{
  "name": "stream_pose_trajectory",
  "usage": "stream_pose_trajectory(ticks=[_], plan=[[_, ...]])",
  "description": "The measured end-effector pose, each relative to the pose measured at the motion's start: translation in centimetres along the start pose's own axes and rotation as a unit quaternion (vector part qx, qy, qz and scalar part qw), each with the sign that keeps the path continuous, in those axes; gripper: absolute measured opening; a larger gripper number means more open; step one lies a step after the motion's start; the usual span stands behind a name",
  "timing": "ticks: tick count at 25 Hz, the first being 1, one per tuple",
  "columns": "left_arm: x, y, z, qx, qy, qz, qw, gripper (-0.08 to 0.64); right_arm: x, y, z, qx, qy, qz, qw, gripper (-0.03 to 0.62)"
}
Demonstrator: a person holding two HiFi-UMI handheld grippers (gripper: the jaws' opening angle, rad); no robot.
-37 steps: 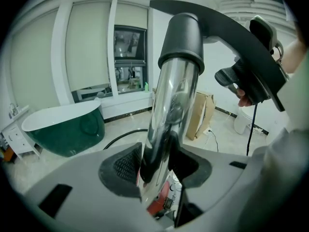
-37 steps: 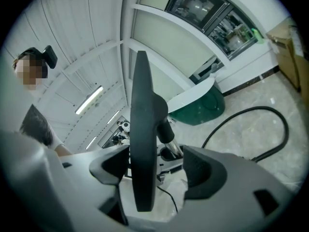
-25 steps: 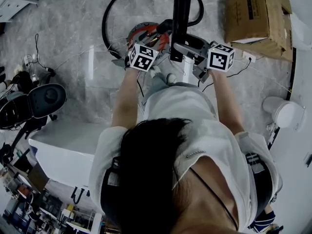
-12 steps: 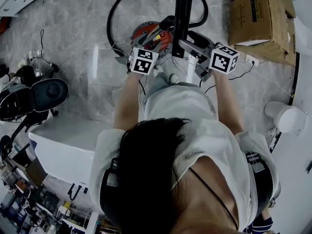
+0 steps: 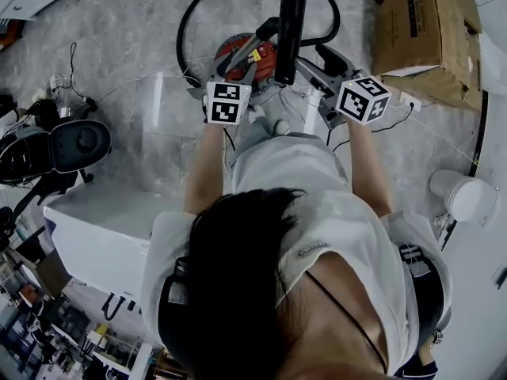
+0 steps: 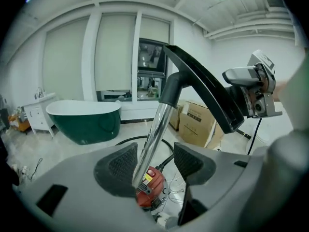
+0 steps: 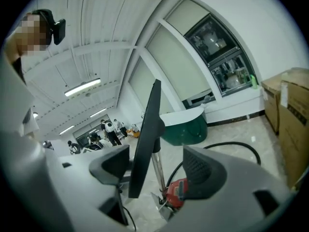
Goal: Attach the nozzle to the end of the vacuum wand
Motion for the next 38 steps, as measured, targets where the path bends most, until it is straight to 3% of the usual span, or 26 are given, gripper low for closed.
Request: stream_pose_trajectory(ticks=[5,13,19,24,27,30,35,38], plan=[[-0.7,-0.6,1.1,-0.007,-0.019,0.068,0.9975,0.236,0.1,0.7,0.6,0.035,0.048,0.032,0.998,0.334],[-0.8,-1.6,3.5,0.001,-0.055,0.116,0.9918,0.236,0.5,0.8,1.4,0.05,0.102,0.069,0.991,0.333],[-1.7,-2.6,5.5,-0.009,-0.057,0.115,0.9917,0.235,1.6,0.6,2.0,0.035,0.109,0.067,0.991,0.333],[-2.9,-4.2,7.3,-0.043,-0.047,0.149,0.9867,0.218,2.5,-0.4,2.3,0.022,0.12,0.073,0.99,0.326],[-3.7,-5.4,8.2,-0.063,-0.043,0.15,0.9858,0.201,3.0,-0.8,2.6,0.017,0.138,0.071,0.988,0.226],[-4.3,-5.8,8.4,-0.068,-0.056,0.126,0.9881,0.183,3.4,-1.0,2.6,0.018,0.137,0.078,0.987,0.203],[-5.0,-6.1,8.9,-0.071,-0.049,0.138,0.9868,0.149,4.0,-0.5,2.6,0.025,0.137,0.092,0.986,0.151],[-5.5,-6.0,9.2,-0.069,-0.047,0.126,0.9885,0.112,4.4,-0.1,2.5,0.031,0.134,0.1,0.985,0.131]])
Point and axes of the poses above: the fingertips, and each gripper's own axes: z backward along the fingers, x to its left, y out of its underside, the point moved 5 cm from there along z, backward along the fingers, and after that the axes turned 11 degrees about -y, right-handed, at the moved point
